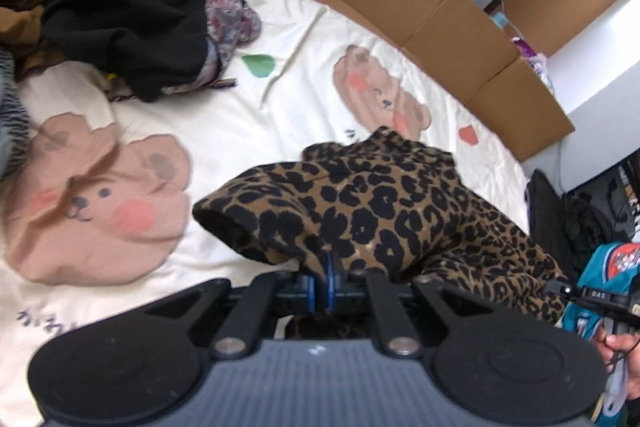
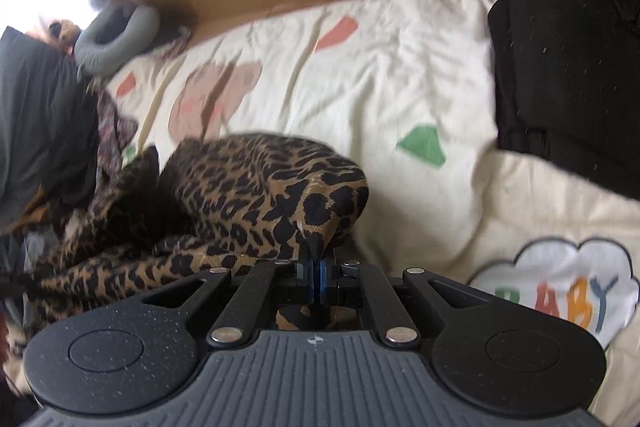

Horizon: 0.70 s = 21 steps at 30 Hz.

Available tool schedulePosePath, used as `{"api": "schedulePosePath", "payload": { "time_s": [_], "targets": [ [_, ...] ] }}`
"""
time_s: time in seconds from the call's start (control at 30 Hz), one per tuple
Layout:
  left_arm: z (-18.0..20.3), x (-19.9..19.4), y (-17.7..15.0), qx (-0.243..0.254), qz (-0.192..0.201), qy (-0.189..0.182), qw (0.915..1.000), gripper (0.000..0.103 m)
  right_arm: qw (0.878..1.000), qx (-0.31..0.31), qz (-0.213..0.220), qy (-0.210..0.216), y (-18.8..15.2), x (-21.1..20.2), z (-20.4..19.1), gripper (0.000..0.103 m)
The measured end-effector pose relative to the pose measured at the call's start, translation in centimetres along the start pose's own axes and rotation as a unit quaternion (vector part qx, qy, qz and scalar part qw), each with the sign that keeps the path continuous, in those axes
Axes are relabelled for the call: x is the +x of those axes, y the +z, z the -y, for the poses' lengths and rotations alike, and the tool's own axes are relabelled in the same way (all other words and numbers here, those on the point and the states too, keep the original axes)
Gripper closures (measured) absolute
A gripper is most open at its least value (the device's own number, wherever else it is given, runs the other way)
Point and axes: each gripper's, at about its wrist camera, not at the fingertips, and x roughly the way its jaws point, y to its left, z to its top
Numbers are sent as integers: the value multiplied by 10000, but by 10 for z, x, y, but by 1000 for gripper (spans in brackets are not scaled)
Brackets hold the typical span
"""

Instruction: Fold clothes

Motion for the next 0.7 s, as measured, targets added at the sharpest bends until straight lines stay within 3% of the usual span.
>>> {"api": "schedulePosePath", "payload": {
  "time_s": [0.13,0.2,0.3,0.33,0.4,0.57,0.7],
  "targets": [
    [-19,-5,-15,-213,-241,230,9992,97,9990,-164,-417,31,-15,3,-4,100],
    [-32,-6,-24,-431,-342,371,9978,97,9982,-285,-526,-6,-19,4,-7,93],
    [-50,-10,-33,-615,-423,618,9953,97,9972,-385,-633,-100,-21,4,-7,90],
    [-55,-12,-35,-647,-441,710,9944,97,9972,-392,-631,-124,-20,4,-7,89],
    [-64,-15,-39,-690,-470,943,9920,96,9972,-431,-590,-180,-18,3,-6,70],
    [-81,-23,-41,-998,-445,1255,9861,93,9979,-439,-429,-184,-6,6,-5,62],
    [-87,-33,-35,-1193,-305,1485,9812,82,9975,-573,-361,-173,4,14,-9,62]
  ]
}}
